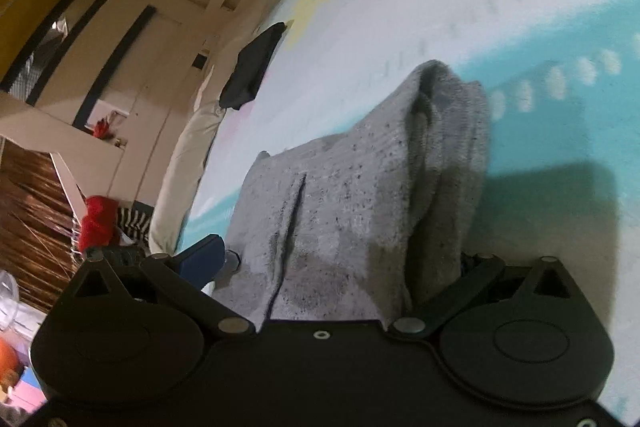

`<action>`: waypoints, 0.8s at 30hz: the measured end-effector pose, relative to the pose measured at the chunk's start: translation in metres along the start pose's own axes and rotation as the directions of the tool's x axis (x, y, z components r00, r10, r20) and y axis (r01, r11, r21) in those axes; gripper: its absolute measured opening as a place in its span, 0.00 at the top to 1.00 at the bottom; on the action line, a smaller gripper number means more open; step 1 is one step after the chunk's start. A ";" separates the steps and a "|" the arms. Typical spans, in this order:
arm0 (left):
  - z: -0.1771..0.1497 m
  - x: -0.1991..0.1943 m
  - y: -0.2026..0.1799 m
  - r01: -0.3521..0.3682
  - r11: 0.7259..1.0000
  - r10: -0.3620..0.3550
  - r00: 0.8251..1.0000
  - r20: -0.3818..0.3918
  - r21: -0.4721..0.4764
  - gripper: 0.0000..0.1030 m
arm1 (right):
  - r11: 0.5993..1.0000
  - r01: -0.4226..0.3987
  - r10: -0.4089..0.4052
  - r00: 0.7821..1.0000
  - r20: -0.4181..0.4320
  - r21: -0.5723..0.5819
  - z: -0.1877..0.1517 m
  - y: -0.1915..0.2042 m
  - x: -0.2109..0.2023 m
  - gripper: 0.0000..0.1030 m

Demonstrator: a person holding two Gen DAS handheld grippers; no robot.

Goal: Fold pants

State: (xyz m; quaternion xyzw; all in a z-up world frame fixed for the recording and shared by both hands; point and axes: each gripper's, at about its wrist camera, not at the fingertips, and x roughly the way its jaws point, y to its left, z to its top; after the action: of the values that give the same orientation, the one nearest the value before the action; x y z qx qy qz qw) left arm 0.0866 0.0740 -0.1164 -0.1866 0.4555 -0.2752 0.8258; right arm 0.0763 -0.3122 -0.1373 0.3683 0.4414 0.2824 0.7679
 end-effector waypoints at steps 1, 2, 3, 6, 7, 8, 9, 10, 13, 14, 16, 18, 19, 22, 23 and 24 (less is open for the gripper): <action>0.000 0.001 0.000 0.001 1.000 -0.001 1.000 0.000 -0.001 0.13 | 1.000 0.010 -0.010 1.000 0.006 0.008 -0.001 0.001 -0.001 0.00; 0.000 0.001 0.000 0.003 1.000 -0.003 1.000 0.001 -0.002 0.13 | 1.000 0.015 -0.015 1.000 0.004 0.017 0.001 0.002 0.001 0.00; 0.000 0.001 0.000 0.004 1.000 -0.004 1.000 0.003 -0.008 0.13 | 1.000 0.013 -0.013 1.000 0.000 0.028 0.003 0.001 0.002 0.00; -0.001 0.000 0.000 0.005 1.000 -0.005 1.000 0.015 -0.017 0.14 | 0.997 -0.009 0.008 1.000 0.016 0.075 0.004 -0.004 -0.001 0.00; -0.002 -0.001 0.000 0.002 1.000 -0.001 1.000 0.017 -0.015 0.14 | 0.997 -0.002 0.001 1.000 0.018 0.072 0.004 -0.003 0.000 0.00; -0.003 -0.001 0.000 -0.003 1.000 0.004 1.000 0.021 -0.012 0.15 | 0.998 0.012 -0.013 1.000 0.020 0.060 0.003 0.000 0.003 0.00; -0.003 -0.002 -0.001 -0.010 1.000 0.011 1.000 0.024 -0.008 0.15 | 0.999 0.028 -0.030 0.999 0.025 0.045 0.001 0.003 0.004 0.00; -0.003 -0.002 -0.003 -0.020 1.000 0.020 0.999 0.027 -0.002 0.18 | 0.999 0.043 -0.043 0.999 0.030 0.021 -0.001 0.005 0.004 0.00; -0.004 -0.004 -0.005 -0.068 0.998 0.067 0.997 0.042 0.011 0.37 | 0.997 0.072 -0.071 0.996 0.045 -0.014 -0.005 0.012 0.005 0.00; -0.005 -0.006 -0.005 -0.097 0.995 0.097 0.994 0.051 0.012 0.57 | 0.997 0.082 -0.082 0.995 0.052 -0.003 -0.006 0.014 0.005 0.02; -0.005 -0.013 -0.002 -0.127 0.992 0.127 0.990 0.063 -0.004 0.77 | 0.990 0.143 -0.142 0.988 0.056 -0.015 -0.008 0.021 0.004 0.27; -0.005 -0.020 0.000 -0.104 0.994 0.105 0.992 0.075 -0.027 0.84 | 0.966 0.256 -0.255 0.965 0.062 -0.018 -0.011 0.027 0.000 0.56; -0.006 -0.023 -0.005 -0.116 0.993 0.116 0.990 0.081 -0.003 0.85 | 0.971 0.241 -0.241 0.968 0.070 0.005 -0.013 0.026 -0.004 0.59; -0.010 -0.035 -0.031 -0.175 0.976 0.158 0.979 0.131 0.131 0.86 | 0.970 0.244 -0.242 0.965 0.100 -0.005 -0.020 0.039 -0.013 0.61; -0.009 -0.040 -0.037 -0.173 0.974 0.151 0.977 0.150 0.149 0.86 | 0.963 0.265 -0.260 0.960 0.107 -0.038 -0.021 0.050 -0.015 0.61; -0.006 -0.046 -0.040 -0.165 0.974 0.139 0.976 0.165 0.154 0.86 | 0.961 0.272 -0.265 0.958 0.110 -0.056 -0.021 0.058 -0.017 0.61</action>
State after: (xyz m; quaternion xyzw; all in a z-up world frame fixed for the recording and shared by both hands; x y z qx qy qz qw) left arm 0.0496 0.0710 -0.0673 -0.1020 0.3791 -0.2330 0.8897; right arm 0.0438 -0.2854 -0.0890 0.2917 0.4376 0.1719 0.8330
